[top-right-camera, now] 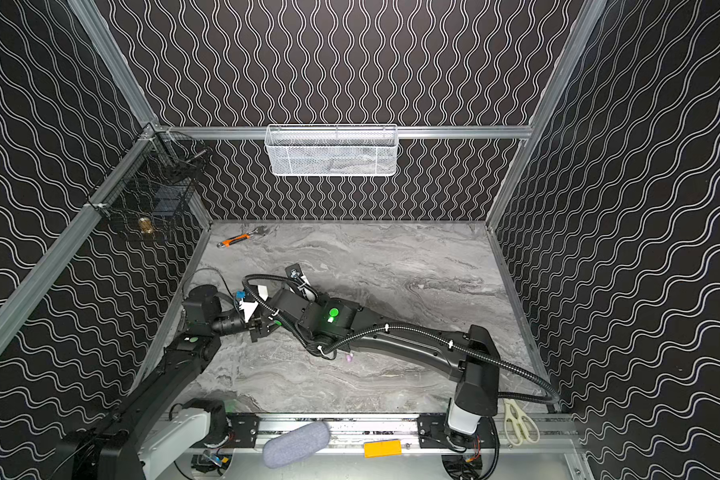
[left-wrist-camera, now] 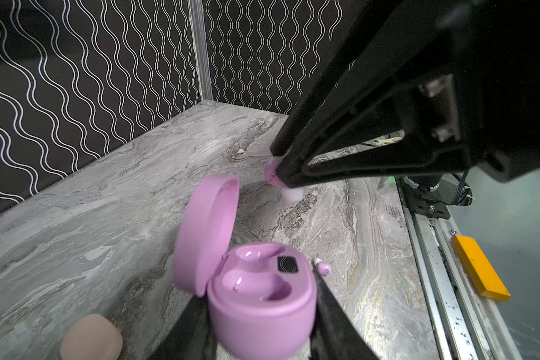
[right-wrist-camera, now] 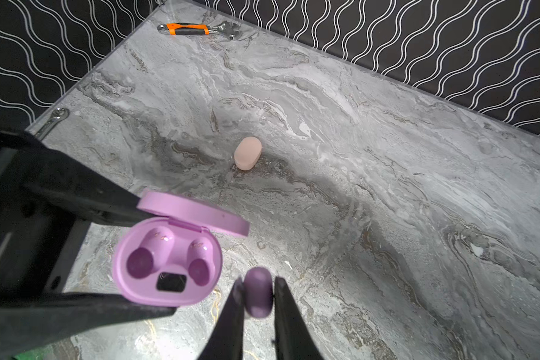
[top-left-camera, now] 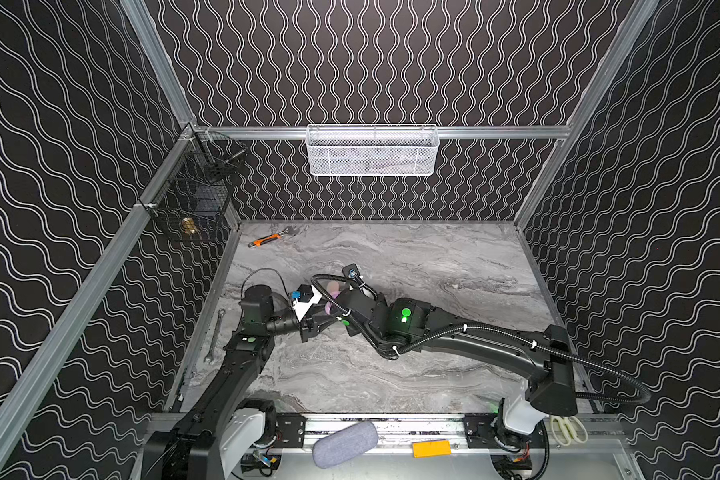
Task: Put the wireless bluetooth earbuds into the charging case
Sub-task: 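Lift the lilac earbud with the right gripper over the case in the left gripper, then press the earbud into a case slot and open the right gripper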
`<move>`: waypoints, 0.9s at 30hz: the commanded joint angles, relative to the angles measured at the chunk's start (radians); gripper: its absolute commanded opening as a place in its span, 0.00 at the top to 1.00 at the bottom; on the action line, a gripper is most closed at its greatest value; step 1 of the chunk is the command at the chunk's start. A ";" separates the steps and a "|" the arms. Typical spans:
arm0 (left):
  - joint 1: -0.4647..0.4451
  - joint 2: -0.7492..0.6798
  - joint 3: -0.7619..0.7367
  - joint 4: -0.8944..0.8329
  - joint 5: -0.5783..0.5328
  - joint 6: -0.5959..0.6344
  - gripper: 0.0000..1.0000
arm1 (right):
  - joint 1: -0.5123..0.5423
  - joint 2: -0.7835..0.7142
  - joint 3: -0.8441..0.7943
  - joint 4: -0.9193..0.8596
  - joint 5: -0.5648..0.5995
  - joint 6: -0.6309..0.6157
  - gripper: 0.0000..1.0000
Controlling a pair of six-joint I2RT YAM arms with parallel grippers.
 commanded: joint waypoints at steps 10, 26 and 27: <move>0.001 -0.002 -0.024 0.103 0.001 -0.026 0.70 | 0.001 0.038 0.043 0.035 -0.016 -0.029 0.80; 0.001 -0.004 -0.030 0.132 -0.018 -0.040 0.69 | 0.001 0.096 0.102 0.028 -0.037 -0.046 0.80; 0.001 -0.004 -0.030 0.132 -0.020 -0.042 0.69 | 0.002 0.098 0.102 0.027 -0.039 -0.047 0.80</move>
